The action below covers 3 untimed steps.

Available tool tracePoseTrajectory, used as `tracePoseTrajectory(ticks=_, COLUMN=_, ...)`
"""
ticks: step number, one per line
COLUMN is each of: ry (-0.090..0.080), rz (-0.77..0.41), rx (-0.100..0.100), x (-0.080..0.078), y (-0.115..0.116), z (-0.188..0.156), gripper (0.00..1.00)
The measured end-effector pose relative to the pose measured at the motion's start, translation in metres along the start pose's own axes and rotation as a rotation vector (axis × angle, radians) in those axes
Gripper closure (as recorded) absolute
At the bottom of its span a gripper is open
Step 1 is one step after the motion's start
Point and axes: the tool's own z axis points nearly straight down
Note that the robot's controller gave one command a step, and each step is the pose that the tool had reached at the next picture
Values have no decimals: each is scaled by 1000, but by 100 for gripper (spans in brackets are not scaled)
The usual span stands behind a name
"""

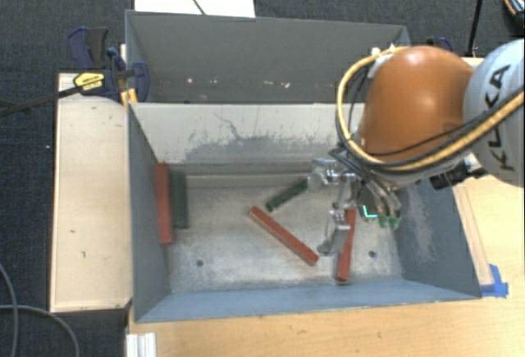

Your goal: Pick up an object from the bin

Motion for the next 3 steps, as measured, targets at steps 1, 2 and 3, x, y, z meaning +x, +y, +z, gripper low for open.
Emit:
tracePoseTrajectory(ticks=1, ry=0, rz=-51, rx=0, x=-36, y=-12, z=151, gripper=0)
tracePoseTrajectory(ticks=2, ry=-3, rz=93, rx=-1, x=-11, y=-1, z=175, gripper=0)
tracePoseTrajectory(ticks=3, ry=-11, rz=-68, rx=0, x=-34, y=-1, z=154, gripper=0)
